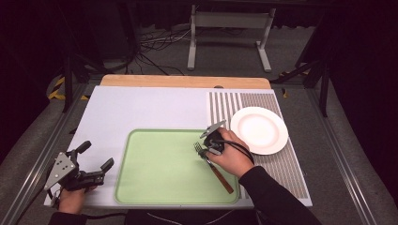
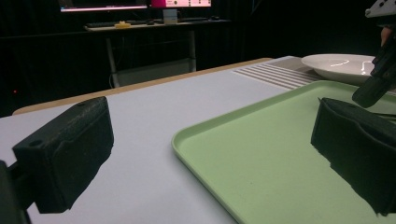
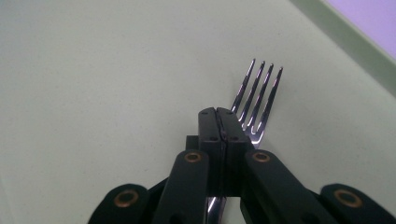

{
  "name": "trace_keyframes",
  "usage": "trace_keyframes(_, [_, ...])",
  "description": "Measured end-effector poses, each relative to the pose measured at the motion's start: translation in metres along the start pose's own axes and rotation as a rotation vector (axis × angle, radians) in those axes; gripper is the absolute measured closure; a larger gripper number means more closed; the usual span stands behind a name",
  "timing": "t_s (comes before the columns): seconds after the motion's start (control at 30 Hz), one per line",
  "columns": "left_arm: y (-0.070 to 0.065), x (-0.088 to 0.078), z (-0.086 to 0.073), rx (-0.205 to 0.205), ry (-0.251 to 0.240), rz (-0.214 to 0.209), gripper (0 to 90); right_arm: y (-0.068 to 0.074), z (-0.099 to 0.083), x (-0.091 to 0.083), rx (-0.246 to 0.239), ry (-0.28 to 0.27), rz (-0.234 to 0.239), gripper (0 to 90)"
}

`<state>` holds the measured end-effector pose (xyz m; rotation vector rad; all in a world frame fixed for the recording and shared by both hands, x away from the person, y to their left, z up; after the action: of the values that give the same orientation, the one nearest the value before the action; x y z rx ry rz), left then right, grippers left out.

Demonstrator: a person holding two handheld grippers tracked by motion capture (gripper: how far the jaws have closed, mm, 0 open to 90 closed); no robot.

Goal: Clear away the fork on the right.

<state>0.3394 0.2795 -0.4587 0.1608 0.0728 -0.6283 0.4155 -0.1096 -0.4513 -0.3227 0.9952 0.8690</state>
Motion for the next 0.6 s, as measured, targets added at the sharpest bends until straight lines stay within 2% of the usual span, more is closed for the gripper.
trace_keyframes(0.3, [0.0,0.0,0.0,-0.002,-0.003,0.001,0.0,-0.003,-0.002,0.015,0.013,-0.006,0.009,89.5])
trace_keyframes(0.53, [0.0,0.0,0.0,-0.001,-0.004,0.001,0.0,-0.001,-0.002,0.02,0.013,-0.002,0.011,89.5])
trace_keyframes(0.6, [0.0,0.0,0.0,-0.002,-0.004,0.0,0.0,-0.001,-0.002,0.02,0.001,0.001,0.006,89.5])
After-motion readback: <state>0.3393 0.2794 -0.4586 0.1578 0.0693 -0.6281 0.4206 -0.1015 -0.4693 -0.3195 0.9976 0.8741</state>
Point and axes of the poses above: each handheld gripper's, and its own axes: x roughly forward along the jaws, z roughly out of its top, y roughly to its left, the point moved 4 cm from there along x, roughly forward along the jaws, and after that the axes turned 6 degrees about x, right-handed, at the moved point
